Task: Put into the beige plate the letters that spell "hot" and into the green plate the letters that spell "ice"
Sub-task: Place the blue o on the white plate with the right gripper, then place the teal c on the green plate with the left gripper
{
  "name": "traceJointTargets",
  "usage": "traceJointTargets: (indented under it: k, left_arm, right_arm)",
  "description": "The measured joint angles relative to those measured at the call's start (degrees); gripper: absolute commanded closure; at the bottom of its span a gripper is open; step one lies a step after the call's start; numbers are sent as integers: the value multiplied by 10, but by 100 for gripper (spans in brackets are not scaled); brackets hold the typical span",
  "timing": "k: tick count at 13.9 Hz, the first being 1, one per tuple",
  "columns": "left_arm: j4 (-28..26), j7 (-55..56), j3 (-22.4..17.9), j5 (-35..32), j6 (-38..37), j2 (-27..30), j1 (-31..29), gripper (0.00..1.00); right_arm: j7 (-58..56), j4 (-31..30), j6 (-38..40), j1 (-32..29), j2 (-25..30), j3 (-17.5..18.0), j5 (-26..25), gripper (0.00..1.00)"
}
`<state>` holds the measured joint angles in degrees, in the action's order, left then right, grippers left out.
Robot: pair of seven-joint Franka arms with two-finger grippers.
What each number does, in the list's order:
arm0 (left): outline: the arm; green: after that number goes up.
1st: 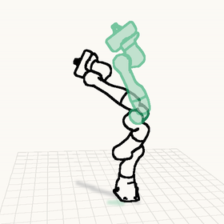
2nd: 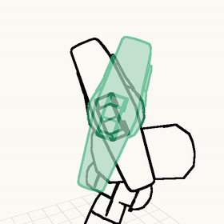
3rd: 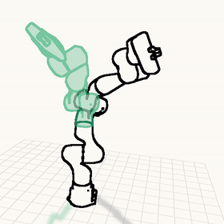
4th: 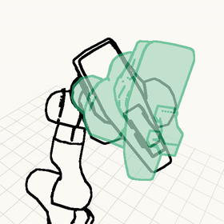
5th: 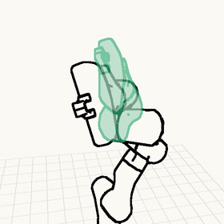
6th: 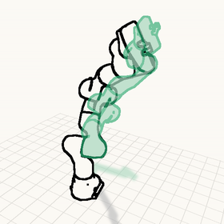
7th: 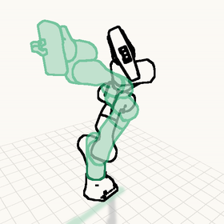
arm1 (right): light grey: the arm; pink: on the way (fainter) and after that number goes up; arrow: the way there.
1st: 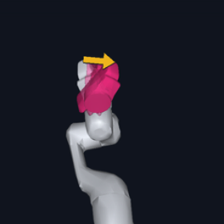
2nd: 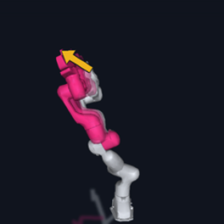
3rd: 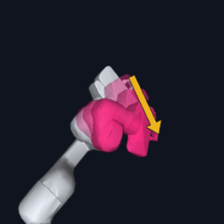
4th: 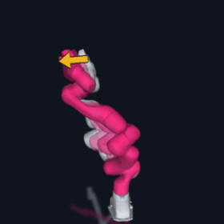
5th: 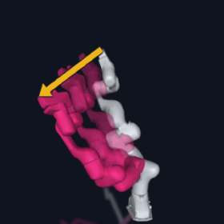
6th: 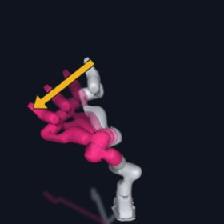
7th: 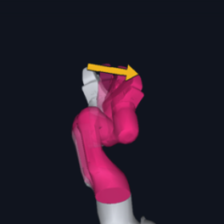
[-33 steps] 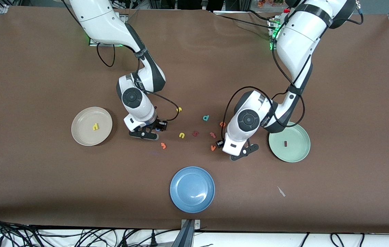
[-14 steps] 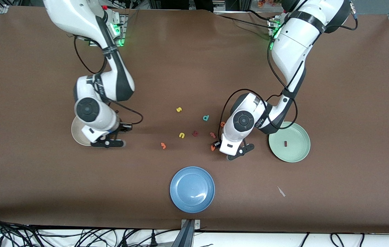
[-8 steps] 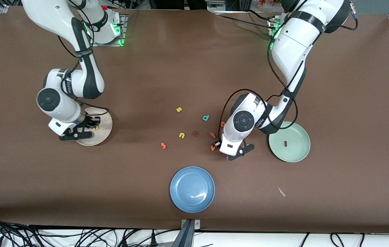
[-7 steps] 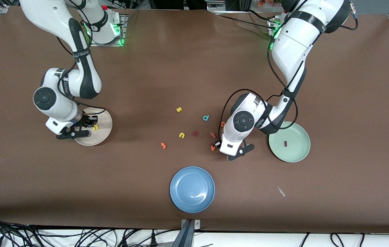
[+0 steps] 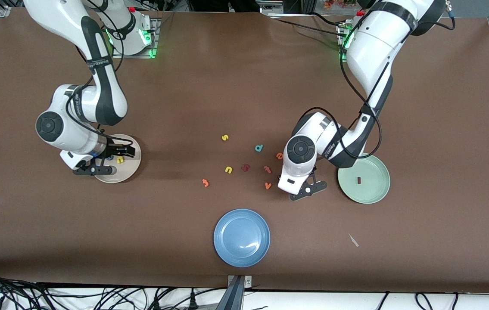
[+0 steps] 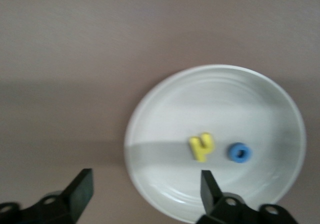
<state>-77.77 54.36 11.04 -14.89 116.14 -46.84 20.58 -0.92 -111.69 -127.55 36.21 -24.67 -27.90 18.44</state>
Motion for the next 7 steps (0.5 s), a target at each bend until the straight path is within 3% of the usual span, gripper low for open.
traceJointTargets:
  k: [4, 7]
  left_arm:
    - [-2, -110, -1, 0, -72, 42, -29, 96]
    - [-19, -178, -2, 0, -84, 62, -57, 96]
  right_arm:
    - [52, 85, 1, 7, -48, 62, 0, 0]
    - [54, 155, 1, 8, -104, 82, 0, 0]
